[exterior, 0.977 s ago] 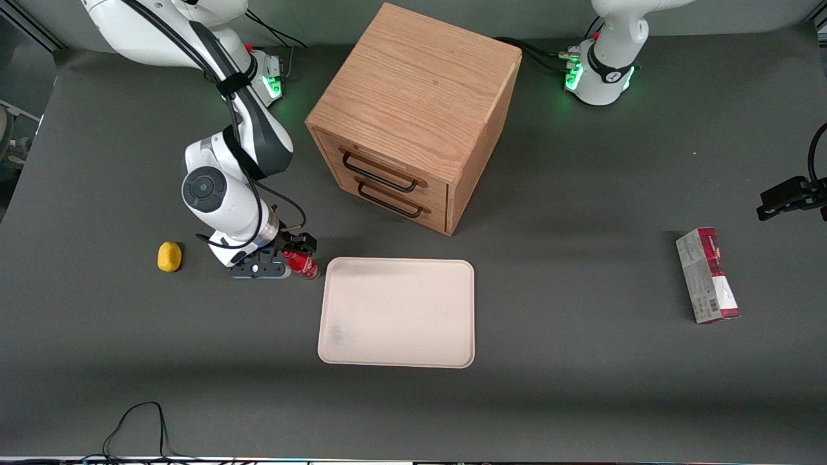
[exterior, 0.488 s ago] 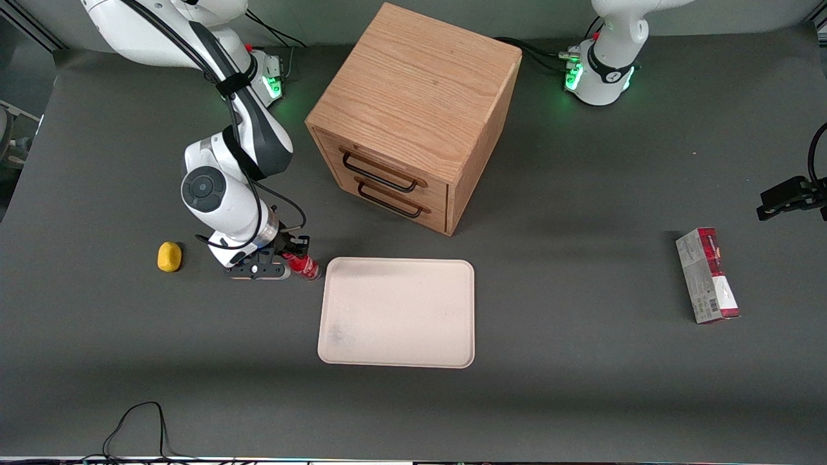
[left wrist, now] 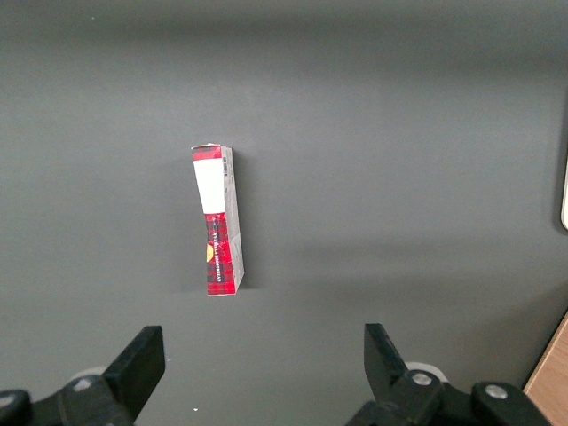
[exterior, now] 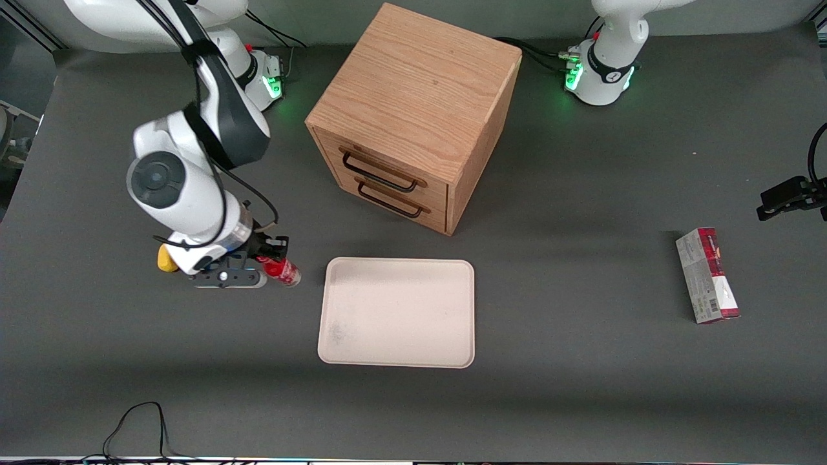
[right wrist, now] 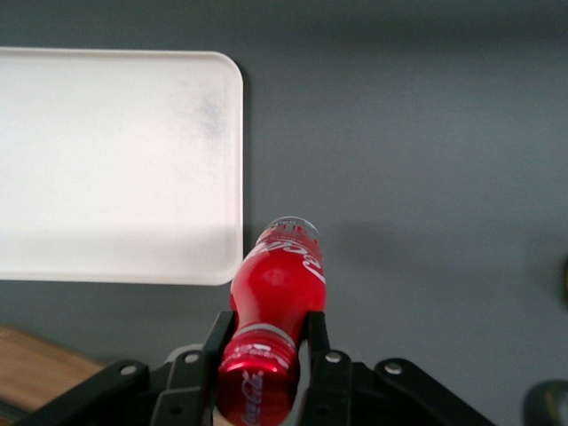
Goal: Place coke bottle on tray
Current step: 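Close the right gripper around the red bottle's body, then carry the red bottle over the white tray and lower it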
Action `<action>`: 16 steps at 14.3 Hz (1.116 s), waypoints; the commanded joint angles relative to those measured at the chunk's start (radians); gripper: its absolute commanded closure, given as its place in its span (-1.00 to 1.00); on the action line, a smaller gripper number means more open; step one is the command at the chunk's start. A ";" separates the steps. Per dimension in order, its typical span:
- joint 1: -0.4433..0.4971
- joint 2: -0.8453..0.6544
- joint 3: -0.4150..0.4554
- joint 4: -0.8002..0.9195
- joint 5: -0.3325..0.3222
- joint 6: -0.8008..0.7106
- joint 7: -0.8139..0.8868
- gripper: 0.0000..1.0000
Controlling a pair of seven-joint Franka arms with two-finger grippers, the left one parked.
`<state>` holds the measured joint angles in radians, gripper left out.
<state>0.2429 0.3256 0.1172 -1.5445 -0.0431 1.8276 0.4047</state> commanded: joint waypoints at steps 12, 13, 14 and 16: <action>0.009 0.525 0.140 0.699 -0.093 0.025 -0.043 1.00; 0.010 0.547 0.151 0.698 -0.106 0.056 -0.041 1.00; 0.015 0.567 0.157 0.698 -0.115 0.074 -0.041 1.00; 0.016 0.593 0.162 0.689 -0.161 0.088 -0.043 0.89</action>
<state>0.2543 0.8814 0.2632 -0.9130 -0.1578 1.9169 0.3790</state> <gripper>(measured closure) 0.630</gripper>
